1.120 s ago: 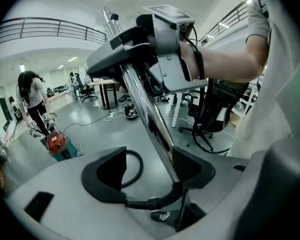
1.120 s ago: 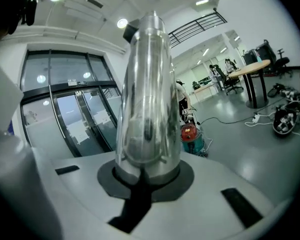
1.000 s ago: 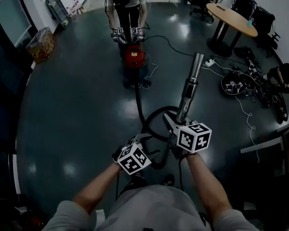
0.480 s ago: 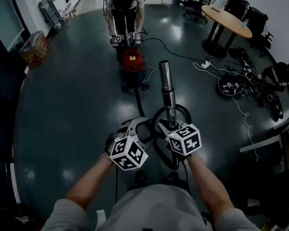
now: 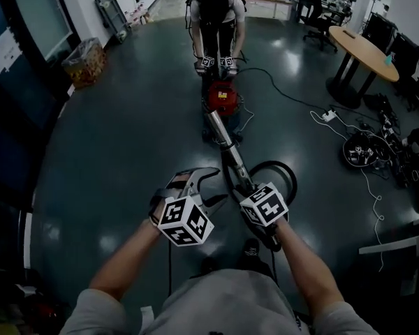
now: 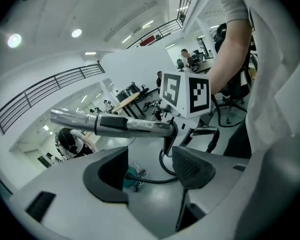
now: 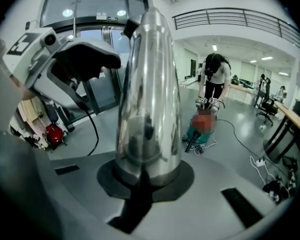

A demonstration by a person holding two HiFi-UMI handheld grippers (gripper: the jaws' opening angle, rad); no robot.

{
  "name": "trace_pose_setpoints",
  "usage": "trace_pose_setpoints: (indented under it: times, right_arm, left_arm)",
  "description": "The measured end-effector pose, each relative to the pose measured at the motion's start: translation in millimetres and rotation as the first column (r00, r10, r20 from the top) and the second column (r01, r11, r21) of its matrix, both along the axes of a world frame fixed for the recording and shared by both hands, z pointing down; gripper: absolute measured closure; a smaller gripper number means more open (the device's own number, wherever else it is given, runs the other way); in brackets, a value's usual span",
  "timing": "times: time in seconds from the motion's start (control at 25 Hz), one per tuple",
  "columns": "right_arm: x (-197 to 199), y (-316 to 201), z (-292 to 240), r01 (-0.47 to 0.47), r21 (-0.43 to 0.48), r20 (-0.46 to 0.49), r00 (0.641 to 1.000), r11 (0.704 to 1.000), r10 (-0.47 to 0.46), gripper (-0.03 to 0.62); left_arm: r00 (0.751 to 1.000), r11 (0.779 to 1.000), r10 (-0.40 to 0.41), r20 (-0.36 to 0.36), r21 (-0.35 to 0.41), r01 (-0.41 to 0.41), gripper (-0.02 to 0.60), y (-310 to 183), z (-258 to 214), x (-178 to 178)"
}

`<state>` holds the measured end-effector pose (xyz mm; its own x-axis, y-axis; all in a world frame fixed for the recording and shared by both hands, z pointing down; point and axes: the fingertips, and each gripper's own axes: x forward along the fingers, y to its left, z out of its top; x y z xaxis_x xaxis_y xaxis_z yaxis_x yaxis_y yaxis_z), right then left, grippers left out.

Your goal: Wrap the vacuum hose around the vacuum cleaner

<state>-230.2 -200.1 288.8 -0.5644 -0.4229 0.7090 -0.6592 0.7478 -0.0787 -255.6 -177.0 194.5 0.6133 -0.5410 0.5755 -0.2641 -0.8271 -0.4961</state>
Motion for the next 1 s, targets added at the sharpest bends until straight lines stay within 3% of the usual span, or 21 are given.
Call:
trace_pose_setpoints:
  times: [0.24, 0.4, 0.48, 0.64, 0.76, 0.88, 1.0]
  right_arm:
    - [12.5, -24.4, 27.2, 0.172, -0.038, -0.131, 0.976, 0.984, -0.176, 0.556]
    - [15.7, -34.6, 33.8, 0.302, -0.026, -0.182, 0.936, 0.953, -0.302, 0.556]
    - [16.6, -35.6, 36.0, 0.359, -0.021, -0.203, 0.912, 0.933, -0.355, 0.556]
    - [14.7, -32.9, 43.0, 0.467, -0.035, -0.257, 0.850, 0.883, -0.460, 0.556]
    - [21.2, -30.1, 45.5, 0.544, -0.055, -0.301, 0.791, 0.837, -0.533, 0.556]
    - [26.1, -27.4, 44.5, 0.610, -0.073, -0.328, 0.732, 0.789, -0.597, 0.556]
    - [33.6, -26.7, 47.2, 0.660, -0.094, -0.352, 0.678, 0.745, -0.645, 0.556]
  left_arm:
    - [0.988, 0.993, -0.100, 0.116, 0.069, 0.092, 0.302, -33.2, -8.4, 14.7]
    - [0.976, 0.990, -0.131, 0.173, 0.079, 0.119, 0.302, -40.4, -17.2, 34.4]
    - [0.962, 0.992, -0.122, 0.244, 0.068, 0.109, 0.302, -41.8, -15.8, 43.9]
    - [0.905, 0.996, -0.050, 0.423, -0.046, 0.077, 0.302, -45.0, 11.3, 49.4]
    - [0.867, 0.982, 0.001, 0.498, -0.164, 0.093, 0.302, -45.0, 31.0, 55.1]
    - [0.815, 0.969, 0.038, 0.579, -0.221, 0.112, 0.302, -48.3, 48.7, 47.5]
    - [0.788, 0.952, 0.068, 0.612, -0.276, 0.132, 0.302, -53.4, 65.0, 43.5]
